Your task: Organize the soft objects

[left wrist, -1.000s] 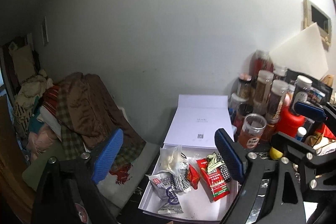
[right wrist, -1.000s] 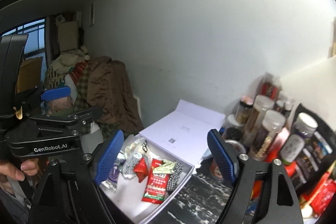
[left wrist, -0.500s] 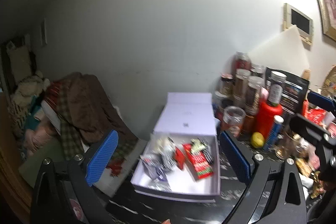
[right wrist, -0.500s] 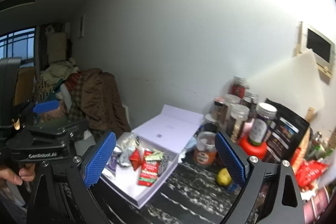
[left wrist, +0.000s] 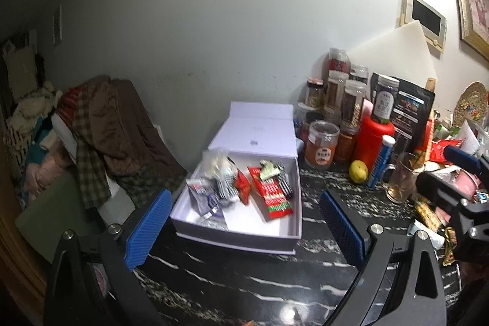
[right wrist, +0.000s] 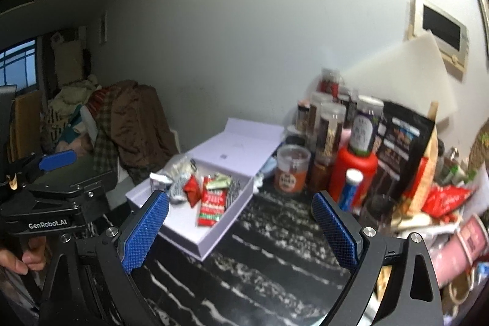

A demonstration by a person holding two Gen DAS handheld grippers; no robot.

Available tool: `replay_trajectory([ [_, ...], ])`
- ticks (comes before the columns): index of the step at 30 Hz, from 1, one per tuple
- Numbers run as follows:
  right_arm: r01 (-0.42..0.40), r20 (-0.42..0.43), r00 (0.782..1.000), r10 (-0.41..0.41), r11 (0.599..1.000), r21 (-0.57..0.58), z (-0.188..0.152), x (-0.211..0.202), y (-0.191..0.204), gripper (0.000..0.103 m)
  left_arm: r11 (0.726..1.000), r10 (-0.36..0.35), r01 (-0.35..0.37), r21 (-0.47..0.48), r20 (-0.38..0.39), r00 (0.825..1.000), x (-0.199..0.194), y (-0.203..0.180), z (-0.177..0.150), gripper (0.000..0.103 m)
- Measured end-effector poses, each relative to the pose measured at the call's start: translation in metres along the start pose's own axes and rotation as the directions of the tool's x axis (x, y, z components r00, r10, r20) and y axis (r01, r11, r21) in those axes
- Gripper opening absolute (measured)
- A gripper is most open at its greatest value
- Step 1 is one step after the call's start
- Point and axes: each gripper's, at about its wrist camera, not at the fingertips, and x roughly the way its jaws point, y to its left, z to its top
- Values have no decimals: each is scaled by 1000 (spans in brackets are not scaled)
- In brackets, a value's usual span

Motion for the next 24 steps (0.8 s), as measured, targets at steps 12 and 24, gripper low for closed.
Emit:
replay_trajectory([
  [12,4,-103,995,1,999,45,-39,10,4,96,999,-20,21,25,-67,998,9,-17,-31,99],
  [24,9,-106,994,-2,998,68,-42,4,-1,96,999,-27,29,21,-67,997,9,-20,-29,99],
])
